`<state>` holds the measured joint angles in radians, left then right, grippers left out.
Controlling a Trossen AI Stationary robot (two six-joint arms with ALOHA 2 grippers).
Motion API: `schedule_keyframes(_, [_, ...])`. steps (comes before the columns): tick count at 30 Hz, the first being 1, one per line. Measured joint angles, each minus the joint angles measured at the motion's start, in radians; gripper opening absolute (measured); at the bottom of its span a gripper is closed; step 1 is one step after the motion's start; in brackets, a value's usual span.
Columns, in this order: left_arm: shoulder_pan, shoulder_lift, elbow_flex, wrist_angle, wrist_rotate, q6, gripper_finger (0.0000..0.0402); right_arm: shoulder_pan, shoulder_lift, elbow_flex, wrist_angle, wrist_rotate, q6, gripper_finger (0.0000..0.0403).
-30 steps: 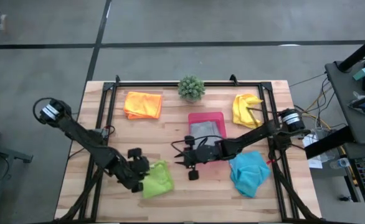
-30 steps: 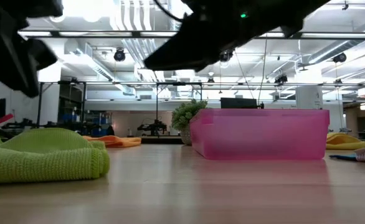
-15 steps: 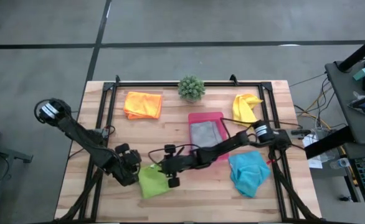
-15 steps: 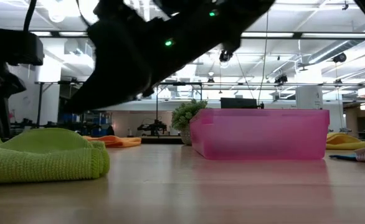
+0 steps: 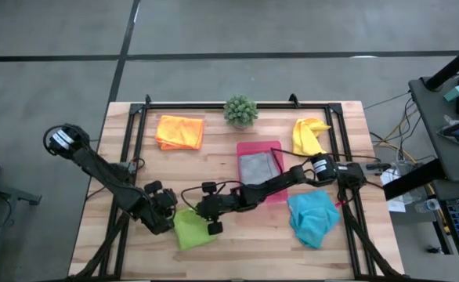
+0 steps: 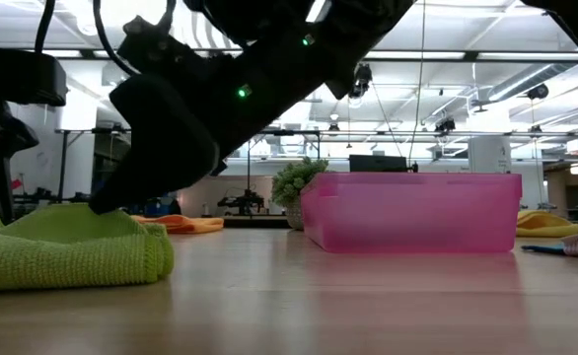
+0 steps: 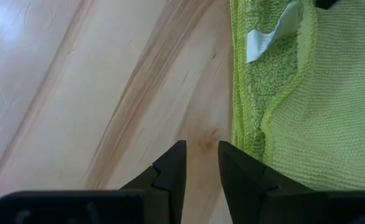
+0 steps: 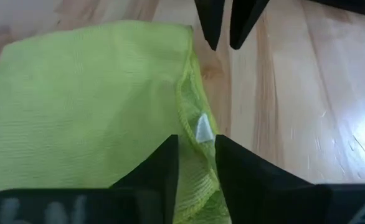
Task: Fold microfiber towels
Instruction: Fold the green towel
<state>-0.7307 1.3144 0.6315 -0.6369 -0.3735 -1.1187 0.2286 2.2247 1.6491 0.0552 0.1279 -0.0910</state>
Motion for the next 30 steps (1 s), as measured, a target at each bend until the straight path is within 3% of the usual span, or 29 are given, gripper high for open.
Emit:
schedule_keyframes(9, [0.0,0.0,0.0,0.0,-0.003,0.0,0.0079,-0.017,0.001,-0.012,0.008,-0.078,0.006,0.0014])
schedule_keyframes(15, [0.0,0.0,0.0,0.001,-0.004,0.0,0.0079,-0.011,-0.04,-0.018,0.002,-0.066,-0.015,0.0009])
schedule_keyframes(23, [0.0,0.0,0.012,0.008,-0.005,-0.001,0.0079,0.0,-0.068,-0.018,-0.099,0.11,-0.014,0.0009])
schedule_keyframes(30, [0.0,-0.001,0.03,-0.017,0.004,-0.001,0.0079,0.0,-0.06,-0.018,-0.096,0.11,0.015,0.0009])
